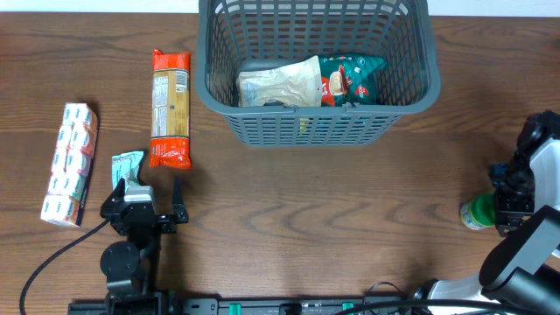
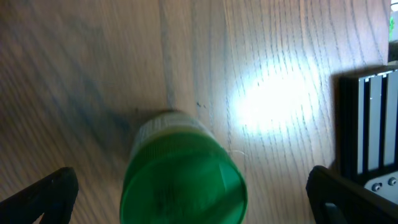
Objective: Pack container
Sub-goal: 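Move the right gripper above the green-capped jar, then lower the right gripper and close it around the jar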
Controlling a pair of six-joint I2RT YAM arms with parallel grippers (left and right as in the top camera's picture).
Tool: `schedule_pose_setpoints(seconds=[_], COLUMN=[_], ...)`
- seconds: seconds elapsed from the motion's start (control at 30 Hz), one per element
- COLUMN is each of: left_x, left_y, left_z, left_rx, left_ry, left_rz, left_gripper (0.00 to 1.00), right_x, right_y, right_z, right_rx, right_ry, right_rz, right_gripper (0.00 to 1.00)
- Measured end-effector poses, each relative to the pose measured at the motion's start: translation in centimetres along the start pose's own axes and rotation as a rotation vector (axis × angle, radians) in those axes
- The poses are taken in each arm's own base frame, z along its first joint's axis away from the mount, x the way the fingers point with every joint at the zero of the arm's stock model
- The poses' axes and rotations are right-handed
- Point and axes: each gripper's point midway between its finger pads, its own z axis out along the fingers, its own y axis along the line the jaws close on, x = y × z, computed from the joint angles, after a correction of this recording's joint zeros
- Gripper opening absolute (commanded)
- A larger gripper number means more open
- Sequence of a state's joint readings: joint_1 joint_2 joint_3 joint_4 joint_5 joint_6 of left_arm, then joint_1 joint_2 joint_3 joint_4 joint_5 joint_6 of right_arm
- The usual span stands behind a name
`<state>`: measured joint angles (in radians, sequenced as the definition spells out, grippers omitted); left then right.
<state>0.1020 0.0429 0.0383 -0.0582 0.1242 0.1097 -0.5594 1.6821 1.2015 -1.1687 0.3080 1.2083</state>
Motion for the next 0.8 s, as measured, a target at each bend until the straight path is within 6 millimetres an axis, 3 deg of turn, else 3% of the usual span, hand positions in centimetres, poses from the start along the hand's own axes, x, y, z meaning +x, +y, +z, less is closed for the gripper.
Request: schedule_pose_setpoints(seconds=[0.33, 0.8], left_x=[0.0, 0.0], left_y=[0.0, 0.0], left_z=[0.0, 0.0], left_rx=[0.000, 0.000], left_ry=[0.000, 0.000], left_rz=[0.000, 0.000], left_gripper=[0.99, 0.98], right_x=[0.2, 2.5], right_y=[1.3, 0.0], right_z=[1.6, 5.5], right_rx=[-0.069, -0.055], right_ry=[0.027, 0.058], right_rz=[-0.014, -0.038], right_gripper=[0.99, 0.99])
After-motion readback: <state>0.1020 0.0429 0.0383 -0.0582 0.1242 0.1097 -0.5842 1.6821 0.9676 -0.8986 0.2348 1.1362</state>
